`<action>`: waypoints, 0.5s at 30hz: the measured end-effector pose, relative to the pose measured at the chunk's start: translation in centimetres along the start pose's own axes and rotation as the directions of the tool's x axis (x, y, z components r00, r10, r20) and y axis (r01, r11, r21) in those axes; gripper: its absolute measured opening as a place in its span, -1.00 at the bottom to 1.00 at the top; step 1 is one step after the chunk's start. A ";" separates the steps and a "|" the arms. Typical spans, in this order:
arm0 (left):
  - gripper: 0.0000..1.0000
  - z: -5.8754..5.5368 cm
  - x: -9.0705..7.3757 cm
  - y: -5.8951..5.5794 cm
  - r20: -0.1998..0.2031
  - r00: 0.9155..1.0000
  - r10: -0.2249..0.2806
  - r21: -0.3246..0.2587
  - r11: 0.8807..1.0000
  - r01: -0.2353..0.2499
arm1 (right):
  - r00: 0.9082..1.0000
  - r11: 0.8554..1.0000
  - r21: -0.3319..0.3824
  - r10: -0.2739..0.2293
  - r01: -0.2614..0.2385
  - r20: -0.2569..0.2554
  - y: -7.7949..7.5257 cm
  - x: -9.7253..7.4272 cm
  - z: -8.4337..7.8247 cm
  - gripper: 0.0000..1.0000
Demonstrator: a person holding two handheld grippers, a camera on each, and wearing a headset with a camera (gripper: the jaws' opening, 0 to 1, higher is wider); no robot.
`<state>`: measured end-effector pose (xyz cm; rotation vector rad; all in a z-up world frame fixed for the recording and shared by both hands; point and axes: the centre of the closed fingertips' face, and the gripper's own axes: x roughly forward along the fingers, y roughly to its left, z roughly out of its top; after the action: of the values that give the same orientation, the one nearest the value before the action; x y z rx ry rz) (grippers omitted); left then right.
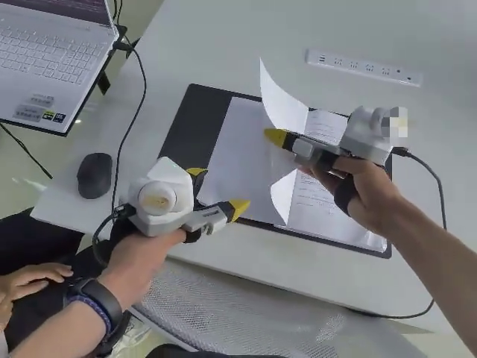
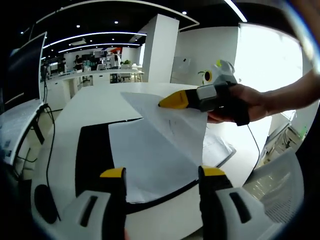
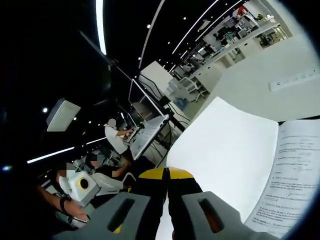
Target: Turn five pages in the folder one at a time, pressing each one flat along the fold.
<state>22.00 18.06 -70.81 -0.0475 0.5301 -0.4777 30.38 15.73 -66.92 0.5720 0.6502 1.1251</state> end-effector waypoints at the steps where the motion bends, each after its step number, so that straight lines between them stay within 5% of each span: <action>1: 0.13 0.0 -0.1 0.1 0.002 1.000 0.003 -0.006 1.000 -0.003 | 1.000 1.000 0.008 0.002 -0.002 -0.008 -0.1 0.5 -0.3 -1.00; 15: 0.12 -0.2 -0.9 1.7 0.012 1.000 0.028 -0.055 0.998 -0.028 | 0.996 0.998 0.070 0.000 0.006 -0.094 -1.4 5.1 -3.8 -1.00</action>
<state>21.94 20.03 -70.79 -0.0951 0.5310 -0.4352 30.02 20.41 -71.47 0.5802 0.7746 1.1350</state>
